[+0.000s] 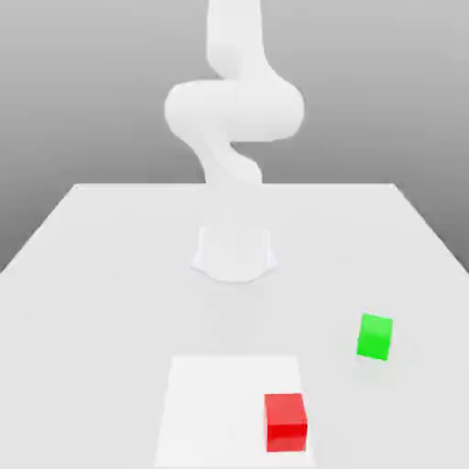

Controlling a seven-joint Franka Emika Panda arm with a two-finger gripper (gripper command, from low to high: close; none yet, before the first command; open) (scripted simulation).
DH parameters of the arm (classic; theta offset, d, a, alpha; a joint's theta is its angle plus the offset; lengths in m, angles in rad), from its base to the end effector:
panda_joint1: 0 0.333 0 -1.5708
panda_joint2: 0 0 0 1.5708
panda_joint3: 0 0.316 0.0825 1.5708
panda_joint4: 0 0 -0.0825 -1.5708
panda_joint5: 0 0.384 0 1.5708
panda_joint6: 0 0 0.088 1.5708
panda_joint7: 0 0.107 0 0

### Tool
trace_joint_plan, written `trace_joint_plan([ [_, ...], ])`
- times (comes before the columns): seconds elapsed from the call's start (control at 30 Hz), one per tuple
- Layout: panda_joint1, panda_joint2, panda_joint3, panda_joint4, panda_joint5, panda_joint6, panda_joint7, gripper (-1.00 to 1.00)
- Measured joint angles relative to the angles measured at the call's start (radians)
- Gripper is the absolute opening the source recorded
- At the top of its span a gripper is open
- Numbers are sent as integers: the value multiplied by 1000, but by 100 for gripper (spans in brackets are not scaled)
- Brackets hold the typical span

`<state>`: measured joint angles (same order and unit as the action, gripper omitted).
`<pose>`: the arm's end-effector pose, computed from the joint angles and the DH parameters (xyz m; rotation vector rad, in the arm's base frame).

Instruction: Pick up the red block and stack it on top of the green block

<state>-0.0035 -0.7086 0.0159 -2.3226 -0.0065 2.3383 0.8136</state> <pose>0.3810 0.0067 0.6706 -2.4972 1.0534 -0.9502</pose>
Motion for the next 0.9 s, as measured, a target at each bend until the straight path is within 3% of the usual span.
trace_joint_plan([
  [0.57, 3, 623, 83, -154, -47, 261, 95, 0],
  [0.9, 42, 984, 75, -200, -66, 459, 134, 0],
])
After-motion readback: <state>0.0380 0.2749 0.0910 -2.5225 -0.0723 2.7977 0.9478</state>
